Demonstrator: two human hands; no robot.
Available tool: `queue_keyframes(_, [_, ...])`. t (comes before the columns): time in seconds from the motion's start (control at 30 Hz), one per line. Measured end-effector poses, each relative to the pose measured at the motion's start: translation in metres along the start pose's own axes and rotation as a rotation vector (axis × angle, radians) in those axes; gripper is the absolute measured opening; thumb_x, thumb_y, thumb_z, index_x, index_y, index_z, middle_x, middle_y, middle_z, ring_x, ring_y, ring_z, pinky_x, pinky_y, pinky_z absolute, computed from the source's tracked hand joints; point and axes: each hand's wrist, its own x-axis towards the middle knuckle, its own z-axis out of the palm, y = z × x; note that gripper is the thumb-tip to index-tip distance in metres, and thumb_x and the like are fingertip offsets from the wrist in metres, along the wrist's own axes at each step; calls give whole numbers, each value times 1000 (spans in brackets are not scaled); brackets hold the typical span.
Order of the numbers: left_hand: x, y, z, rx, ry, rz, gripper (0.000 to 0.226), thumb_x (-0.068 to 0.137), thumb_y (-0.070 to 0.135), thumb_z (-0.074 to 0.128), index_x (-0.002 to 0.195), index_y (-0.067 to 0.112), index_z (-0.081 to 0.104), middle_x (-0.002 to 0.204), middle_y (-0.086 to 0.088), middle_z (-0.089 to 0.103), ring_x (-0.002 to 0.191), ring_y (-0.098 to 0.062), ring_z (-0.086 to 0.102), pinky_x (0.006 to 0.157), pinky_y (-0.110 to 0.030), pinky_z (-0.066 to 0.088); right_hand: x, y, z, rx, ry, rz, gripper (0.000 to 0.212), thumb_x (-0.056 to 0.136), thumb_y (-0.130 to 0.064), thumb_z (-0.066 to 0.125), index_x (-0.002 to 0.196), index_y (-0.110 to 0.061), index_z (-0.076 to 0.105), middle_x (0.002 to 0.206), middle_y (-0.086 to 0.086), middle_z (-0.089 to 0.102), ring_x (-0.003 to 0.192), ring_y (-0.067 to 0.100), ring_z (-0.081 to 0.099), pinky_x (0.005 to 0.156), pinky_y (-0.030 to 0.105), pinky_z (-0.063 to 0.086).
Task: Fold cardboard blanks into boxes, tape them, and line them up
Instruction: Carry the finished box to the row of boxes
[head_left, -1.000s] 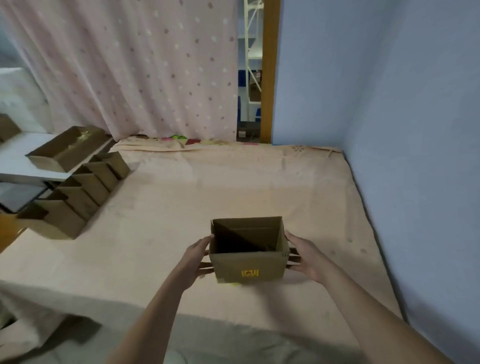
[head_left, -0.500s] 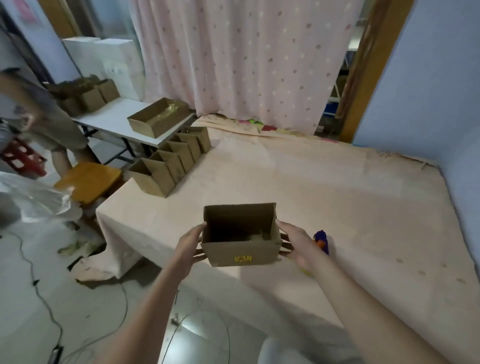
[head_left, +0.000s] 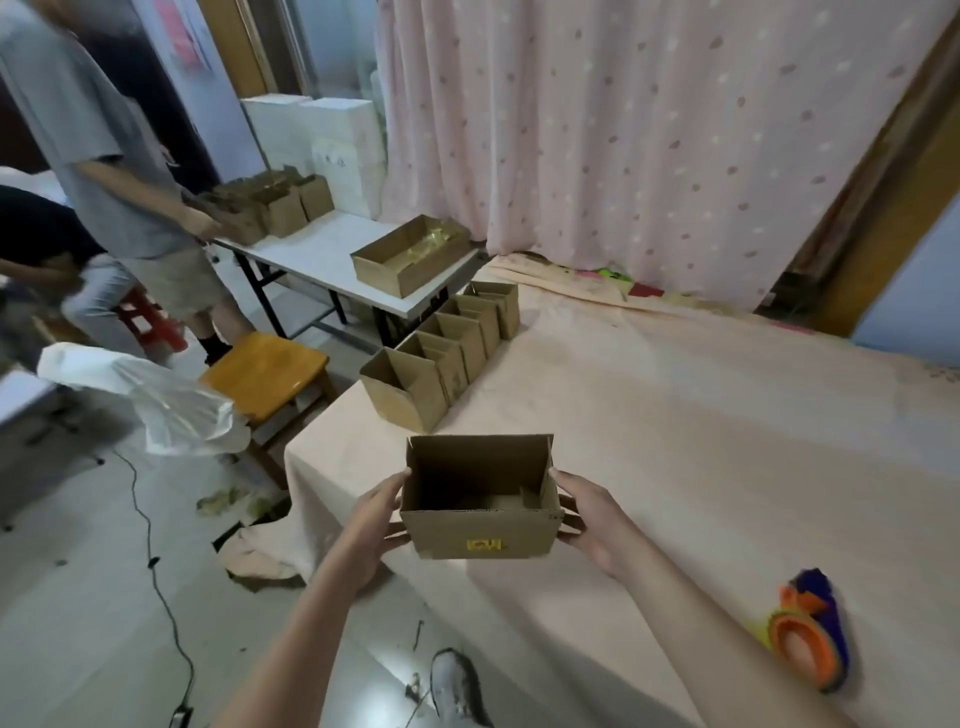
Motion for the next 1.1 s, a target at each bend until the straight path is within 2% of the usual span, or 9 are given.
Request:
queue_keyframes(0.1, [42, 23, -27, 59, 10, 2, 50, 94, 61, 51, 134, 30, 53, 136, -4, 54, 110, -27, 61, 96, -45, 53, 38, -8, 33, 8, -4, -3, 30, 97, -37, 61, 115, -13, 68, 93, 1, 72, 85, 21, 66, 84, 35, 50])
queue_keyframes(0.2, [82, 37, -54, 79, 5, -42, 53, 93, 61, 53, 135, 28, 56, 132, -4, 57, 108, -27, 62, 92, -43, 55, 71, -9, 60, 39, 1, 27, 29, 97, -37, 61, 112, -13, 69, 92, 2, 74, 85, 21, 67, 84, 36, 50])
queue_keyframes(0.3, [111, 53, -76, 110, -28, -65, 48, 93, 60, 54, 128, 28, 62, 127, -3, 63, 105, -27, 67, 91, -43, 57, 99, -11, 82, 63, 35, 59, 34, 97, -39, 60, 115, -13, 70, 97, 3, 76, 88, 23, 68, 86, 39, 49])
queue_keyframes(0.5, [153, 78, -114, 132, -83, -108, 46, 93, 60, 54, 127, 30, 61, 128, -2, 60, 107, -26, 64, 93, -44, 56, 131, -17, 126, 39, 68, 82, 38, 98, -42, 57, 117, -12, 71, 95, 4, 74, 76, 19, 65, 69, 33, 46])
queue_keyframes(0.7, [198, 98, -147, 158, -180, -137, 37, 97, 52, 53, 124, 28, 61, 122, -1, 61, 104, -26, 65, 93, -43, 55, 149, -10, 161, 92, 104, 139, 40, 99, -43, 55, 117, -12, 73, 107, 11, 74, 93, 28, 65, 82, 39, 47])
queue_keyframes(0.83, [239, 107, -169, 198, -290, -152, 43, 95, 55, 54, 127, 28, 62, 125, -2, 63, 105, -28, 67, 94, -45, 55, 165, -8, 191, 142, 210, 118, 38, 98, -43, 57, 117, -14, 73, 109, 10, 75, 98, 28, 68, 85, 40, 51])
queue_keyframes(1.0, [275, 116, -199, 247, -431, -205, 41, 98, 49, 54, 128, 22, 61, 127, -3, 62, 106, -28, 67, 87, -40, 58, 171, 0, 238, 245, 337, 138, 35, 100, -41, 56, 120, -16, 70, 112, 7, 75, 110, 30, 67, 101, 44, 49])
queue_keyframes(1.1, [297, 118, -217, 279, -470, -224, 46, 96, 53, 54, 131, 24, 59, 133, -2, 60, 112, -29, 63, 94, -44, 55, 178, 4, 263, 269, 388, 155, 36, 101, -40, 55, 122, -15, 69, 114, 7, 74, 113, 29, 65, 102, 44, 49])
